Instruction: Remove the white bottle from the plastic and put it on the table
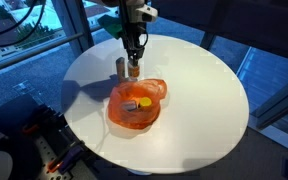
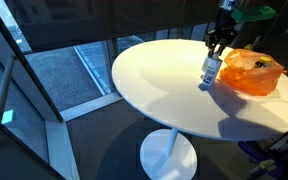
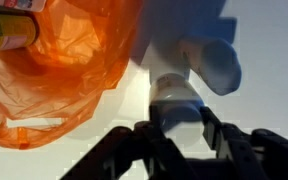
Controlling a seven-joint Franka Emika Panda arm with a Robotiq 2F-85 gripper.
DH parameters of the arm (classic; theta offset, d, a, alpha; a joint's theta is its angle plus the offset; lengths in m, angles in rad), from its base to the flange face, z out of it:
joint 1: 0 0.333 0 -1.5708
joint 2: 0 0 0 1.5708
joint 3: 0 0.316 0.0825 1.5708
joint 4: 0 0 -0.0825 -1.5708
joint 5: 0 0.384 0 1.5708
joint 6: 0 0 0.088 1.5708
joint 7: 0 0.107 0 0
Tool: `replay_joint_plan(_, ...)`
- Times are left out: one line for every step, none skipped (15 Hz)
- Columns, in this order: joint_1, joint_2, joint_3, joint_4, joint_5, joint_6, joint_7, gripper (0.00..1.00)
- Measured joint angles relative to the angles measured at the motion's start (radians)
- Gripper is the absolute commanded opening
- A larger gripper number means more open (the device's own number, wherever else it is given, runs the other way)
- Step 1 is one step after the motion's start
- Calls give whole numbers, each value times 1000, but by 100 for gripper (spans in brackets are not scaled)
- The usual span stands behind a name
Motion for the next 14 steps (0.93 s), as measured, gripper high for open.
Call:
replay_joint_plan(1, 3, 0, 0, 0, 0, 0, 70)
replay_joint_plan(1, 4, 0, 0, 0, 1, 0, 71)
replay_joint_plan(2, 5, 0, 0, 0, 1, 0, 74)
replay_joint_plan(3, 4, 0, 0, 0, 1, -1, 82)
replay_joint_plan(3, 4, -1, 0, 0, 1, -1, 89)
replay_joint_plan(3, 4, -1, 0, 0, 1, -3, 98)
replay_joint_plan(3, 2, -1, 0, 0, 1, -7, 100)
replay_joint_plan(3, -2, -1, 0, 0, 0, -13, 100)
replay_joint_plan(3, -9, -1, 0, 0, -1, -20, 100)
replay_joint_plan(3, -18, -1, 0, 0, -3, -29, 100)
replay_joint_plan(3, -31, -1, 0, 1, -6, -42, 100)
replay_joint_plan(2, -45, -1, 0, 2, -14, -57, 100)
replay_joint_plan(2, -63, 0, 0, 2, -30, -73, 100)
replay_joint_plan(0, -81, 0, -1, 2, -51, -91, 100)
